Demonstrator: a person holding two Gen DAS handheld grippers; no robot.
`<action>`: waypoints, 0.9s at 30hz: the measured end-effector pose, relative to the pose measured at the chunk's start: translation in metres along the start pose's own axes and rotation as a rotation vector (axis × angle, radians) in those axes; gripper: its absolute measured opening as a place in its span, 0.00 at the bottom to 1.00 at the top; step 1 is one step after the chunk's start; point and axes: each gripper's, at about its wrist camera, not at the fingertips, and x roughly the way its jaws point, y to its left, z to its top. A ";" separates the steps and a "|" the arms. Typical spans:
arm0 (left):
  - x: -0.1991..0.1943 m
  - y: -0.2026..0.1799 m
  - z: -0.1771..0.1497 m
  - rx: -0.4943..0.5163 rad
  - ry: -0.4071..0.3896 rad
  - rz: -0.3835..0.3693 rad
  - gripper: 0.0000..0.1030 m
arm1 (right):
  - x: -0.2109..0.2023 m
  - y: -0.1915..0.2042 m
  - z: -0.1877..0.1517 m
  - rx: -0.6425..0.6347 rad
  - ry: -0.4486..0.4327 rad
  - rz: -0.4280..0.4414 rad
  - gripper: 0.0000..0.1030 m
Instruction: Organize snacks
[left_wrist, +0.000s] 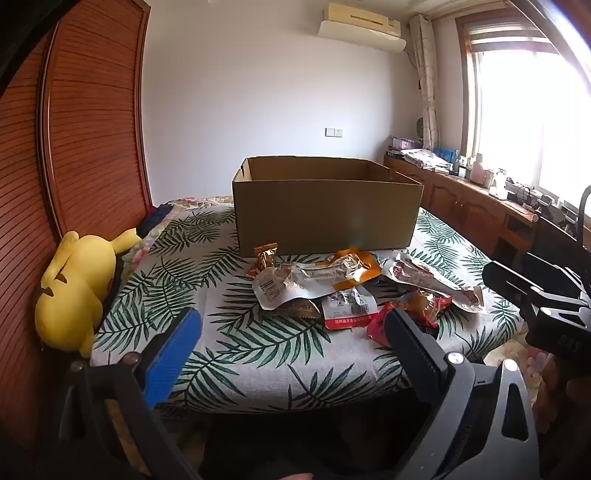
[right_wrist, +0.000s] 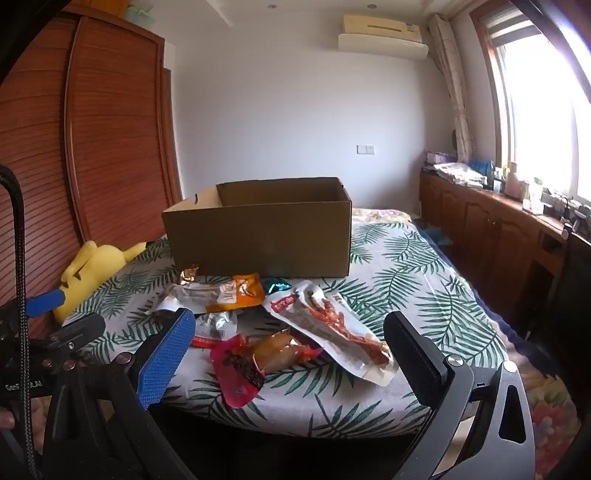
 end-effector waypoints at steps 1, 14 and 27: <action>0.000 0.000 0.000 0.003 0.001 0.002 0.97 | 0.000 -0.001 0.000 0.006 0.005 0.001 1.00; 0.006 -0.004 0.002 0.001 0.000 0.005 0.97 | -0.006 -0.009 0.000 0.004 -0.005 -0.003 1.00; -0.003 0.001 0.004 0.004 -0.006 0.006 0.97 | -0.003 -0.002 0.000 0.004 -0.003 -0.010 1.00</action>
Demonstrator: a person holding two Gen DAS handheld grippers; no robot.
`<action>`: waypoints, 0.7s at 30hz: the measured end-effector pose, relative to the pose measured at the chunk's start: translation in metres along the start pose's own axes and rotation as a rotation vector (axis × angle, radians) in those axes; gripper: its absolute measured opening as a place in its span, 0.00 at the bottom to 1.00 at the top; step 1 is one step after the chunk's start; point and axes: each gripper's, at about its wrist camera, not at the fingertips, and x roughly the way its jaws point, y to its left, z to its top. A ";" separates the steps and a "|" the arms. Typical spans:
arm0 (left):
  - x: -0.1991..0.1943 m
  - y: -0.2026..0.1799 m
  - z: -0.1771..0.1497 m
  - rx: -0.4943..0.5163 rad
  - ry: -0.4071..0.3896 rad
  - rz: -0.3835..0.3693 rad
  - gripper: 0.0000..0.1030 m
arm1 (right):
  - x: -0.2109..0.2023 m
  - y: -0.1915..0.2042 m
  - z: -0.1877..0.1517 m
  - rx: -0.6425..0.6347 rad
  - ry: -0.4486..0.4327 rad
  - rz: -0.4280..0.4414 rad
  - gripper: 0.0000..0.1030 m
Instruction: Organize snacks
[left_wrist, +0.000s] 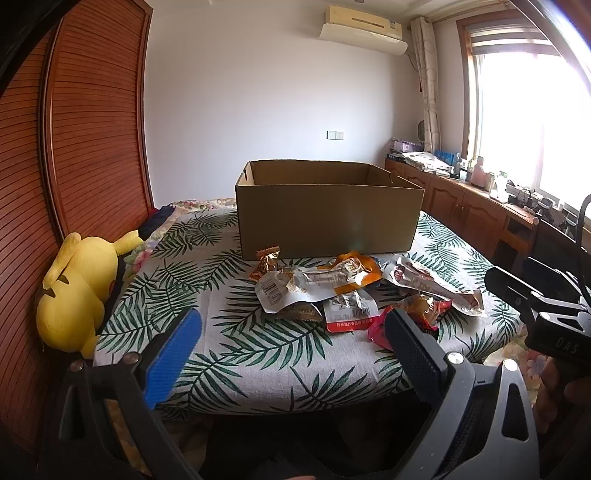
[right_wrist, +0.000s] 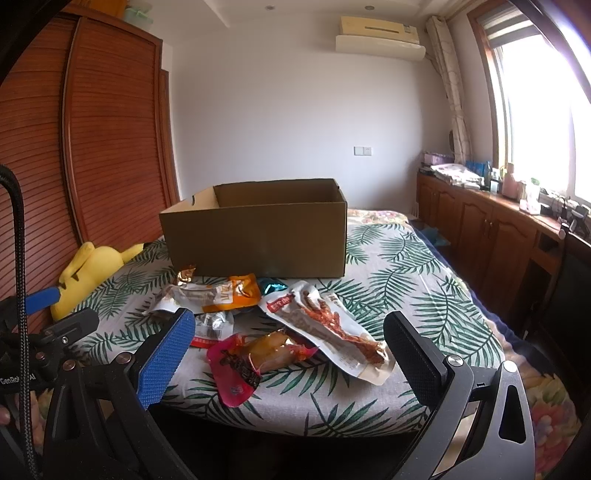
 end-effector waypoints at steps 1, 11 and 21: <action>0.000 0.000 0.000 0.000 0.000 0.000 0.97 | 0.000 -0.001 0.000 0.001 0.001 0.000 1.00; -0.001 0.001 0.001 0.000 -0.001 0.000 0.97 | 0.000 -0.001 0.000 0.002 -0.001 -0.003 1.00; 0.000 0.001 0.003 -0.001 -0.002 -0.001 0.97 | -0.001 -0.002 0.000 0.001 -0.002 -0.004 1.00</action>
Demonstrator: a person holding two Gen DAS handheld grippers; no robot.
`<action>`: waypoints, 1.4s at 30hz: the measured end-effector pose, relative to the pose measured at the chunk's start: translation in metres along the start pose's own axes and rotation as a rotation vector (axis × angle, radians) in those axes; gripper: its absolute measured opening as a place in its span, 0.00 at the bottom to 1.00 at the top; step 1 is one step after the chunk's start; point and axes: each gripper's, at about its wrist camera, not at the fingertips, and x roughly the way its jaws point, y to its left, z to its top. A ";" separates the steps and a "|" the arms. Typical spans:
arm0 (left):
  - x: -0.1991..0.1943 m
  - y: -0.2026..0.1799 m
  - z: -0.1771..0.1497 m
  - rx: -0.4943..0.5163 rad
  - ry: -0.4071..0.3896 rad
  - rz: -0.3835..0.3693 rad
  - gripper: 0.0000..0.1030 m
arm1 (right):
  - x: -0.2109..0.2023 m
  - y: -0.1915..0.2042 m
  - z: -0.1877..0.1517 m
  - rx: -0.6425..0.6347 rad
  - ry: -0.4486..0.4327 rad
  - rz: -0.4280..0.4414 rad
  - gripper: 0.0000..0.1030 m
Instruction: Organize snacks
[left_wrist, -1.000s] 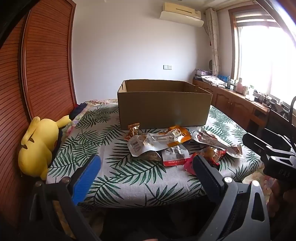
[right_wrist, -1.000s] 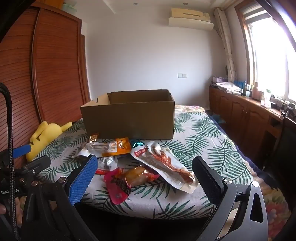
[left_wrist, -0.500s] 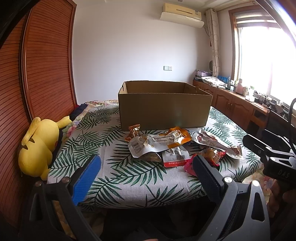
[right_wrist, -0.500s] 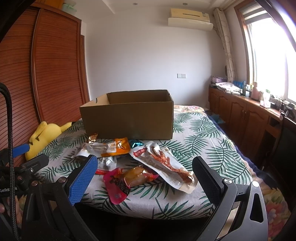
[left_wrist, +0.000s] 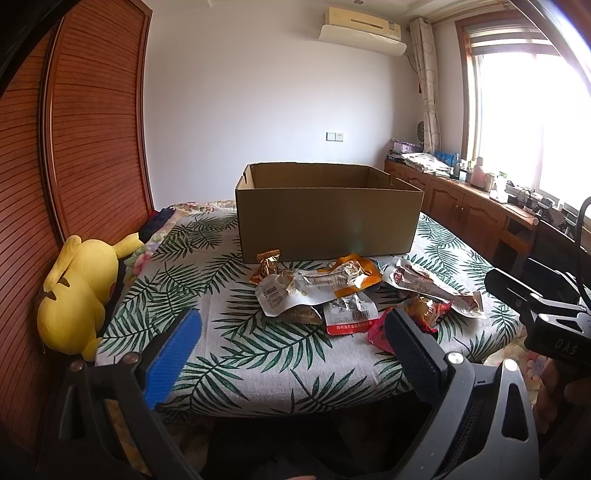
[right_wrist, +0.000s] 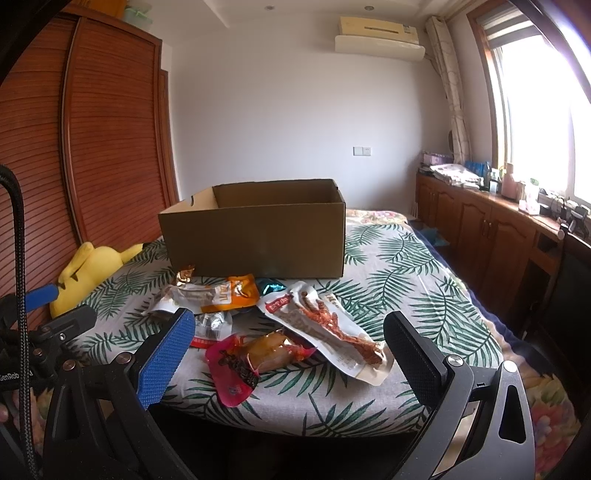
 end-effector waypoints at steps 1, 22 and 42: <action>0.000 0.000 0.000 0.000 0.000 0.000 0.97 | 0.000 0.000 0.000 -0.001 0.000 0.000 1.00; -0.002 -0.001 0.004 0.004 -0.007 0.000 0.97 | -0.002 -0.001 0.001 0.002 -0.009 0.002 1.00; 0.012 -0.006 -0.008 0.002 0.035 -0.019 0.97 | 0.009 -0.008 -0.007 0.000 0.029 -0.005 1.00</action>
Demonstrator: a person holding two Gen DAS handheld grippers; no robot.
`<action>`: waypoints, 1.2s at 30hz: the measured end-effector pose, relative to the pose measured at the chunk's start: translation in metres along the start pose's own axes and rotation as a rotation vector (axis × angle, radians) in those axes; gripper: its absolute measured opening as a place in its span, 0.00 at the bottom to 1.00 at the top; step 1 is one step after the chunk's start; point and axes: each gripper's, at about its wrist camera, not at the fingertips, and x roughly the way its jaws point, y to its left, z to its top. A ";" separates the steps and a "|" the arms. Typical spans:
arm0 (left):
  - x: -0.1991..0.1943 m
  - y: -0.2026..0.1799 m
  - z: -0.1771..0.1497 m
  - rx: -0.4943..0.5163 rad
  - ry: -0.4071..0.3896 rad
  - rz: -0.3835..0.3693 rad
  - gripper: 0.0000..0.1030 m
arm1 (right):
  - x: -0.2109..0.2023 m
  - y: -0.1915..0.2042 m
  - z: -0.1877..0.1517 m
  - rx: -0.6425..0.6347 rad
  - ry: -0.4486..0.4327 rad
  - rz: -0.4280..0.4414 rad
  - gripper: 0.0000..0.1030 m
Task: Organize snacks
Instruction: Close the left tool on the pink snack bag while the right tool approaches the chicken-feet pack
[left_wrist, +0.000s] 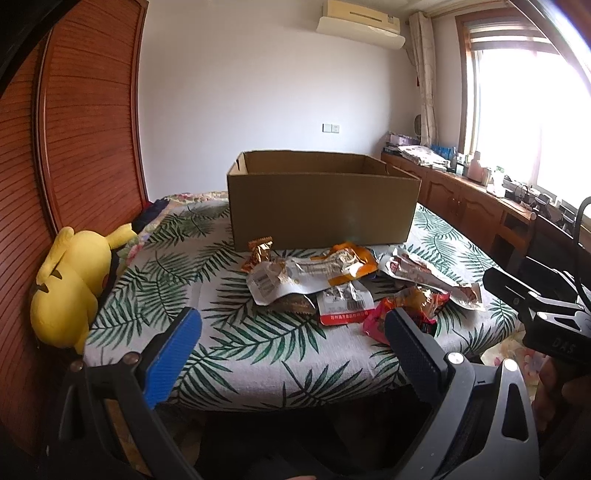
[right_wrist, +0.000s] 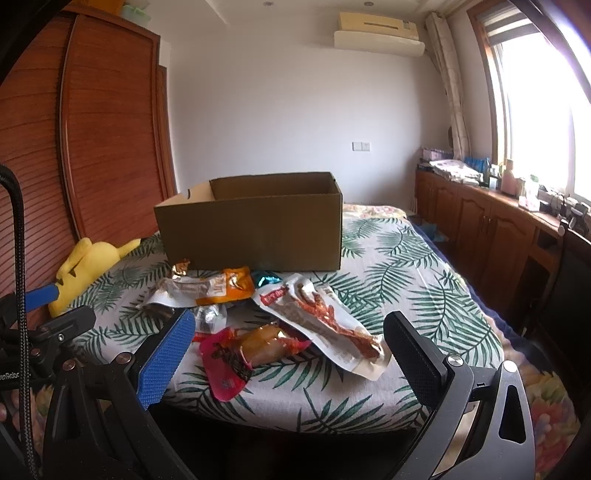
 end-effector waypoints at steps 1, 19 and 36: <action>0.003 -0.002 -0.001 0.004 0.007 -0.004 0.97 | 0.001 -0.002 -0.001 0.000 0.004 -0.002 1.00; 0.063 -0.073 0.007 0.169 0.129 -0.212 0.97 | 0.029 -0.042 0.003 -0.071 0.112 -0.002 1.00; 0.115 -0.106 0.012 0.293 0.321 -0.338 0.86 | 0.062 -0.068 0.010 -0.088 0.204 0.042 0.99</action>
